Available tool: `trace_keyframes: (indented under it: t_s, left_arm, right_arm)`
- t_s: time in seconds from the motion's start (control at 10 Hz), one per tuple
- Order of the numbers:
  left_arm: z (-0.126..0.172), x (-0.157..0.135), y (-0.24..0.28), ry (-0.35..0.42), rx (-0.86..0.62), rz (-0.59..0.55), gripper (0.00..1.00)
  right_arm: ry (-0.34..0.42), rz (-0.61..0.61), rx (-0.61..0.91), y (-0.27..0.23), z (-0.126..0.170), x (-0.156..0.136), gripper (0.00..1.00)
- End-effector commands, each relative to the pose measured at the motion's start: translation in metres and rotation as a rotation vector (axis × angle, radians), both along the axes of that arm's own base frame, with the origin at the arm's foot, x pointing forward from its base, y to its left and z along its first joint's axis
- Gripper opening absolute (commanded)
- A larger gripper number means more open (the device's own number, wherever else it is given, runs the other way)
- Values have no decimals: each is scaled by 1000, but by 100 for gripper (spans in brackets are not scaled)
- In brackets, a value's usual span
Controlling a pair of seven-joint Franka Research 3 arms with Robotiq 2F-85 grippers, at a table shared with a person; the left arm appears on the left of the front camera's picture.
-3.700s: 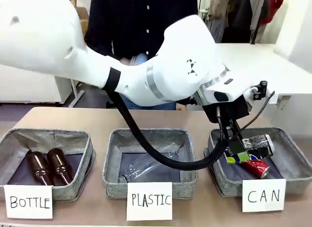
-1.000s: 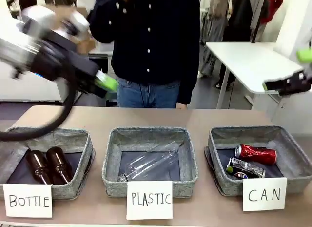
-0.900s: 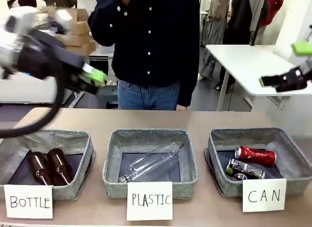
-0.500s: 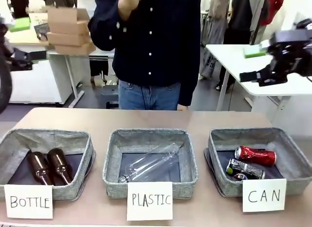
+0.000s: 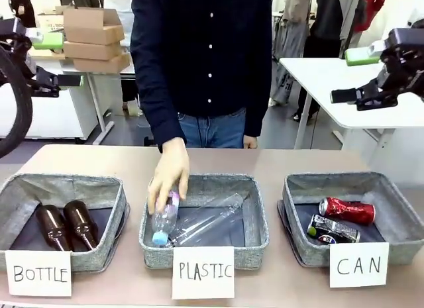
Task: Sort the can waste into the basket.
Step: Pick up the can waste from the table and place it in the right Fabric basket.
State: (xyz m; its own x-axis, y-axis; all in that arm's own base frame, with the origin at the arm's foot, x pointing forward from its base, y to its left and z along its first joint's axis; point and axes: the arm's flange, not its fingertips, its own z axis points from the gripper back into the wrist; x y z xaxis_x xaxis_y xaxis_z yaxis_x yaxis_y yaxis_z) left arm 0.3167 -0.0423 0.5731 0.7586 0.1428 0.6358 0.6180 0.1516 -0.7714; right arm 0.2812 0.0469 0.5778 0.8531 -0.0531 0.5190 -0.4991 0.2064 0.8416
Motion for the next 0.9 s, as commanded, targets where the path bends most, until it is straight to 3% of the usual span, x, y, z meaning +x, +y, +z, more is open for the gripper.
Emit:
trace_keyframes:
  t_s: [0.0,0.8]
  left_arm:
    - [4,0,5,3,-17,-6,100]
    - [4,0,5,3,-17,-6,100]
  right_arm:
    - [17,11,-4,-2,-2,-1,100]
    - [17,11,-4,-2,-2,-1,100]
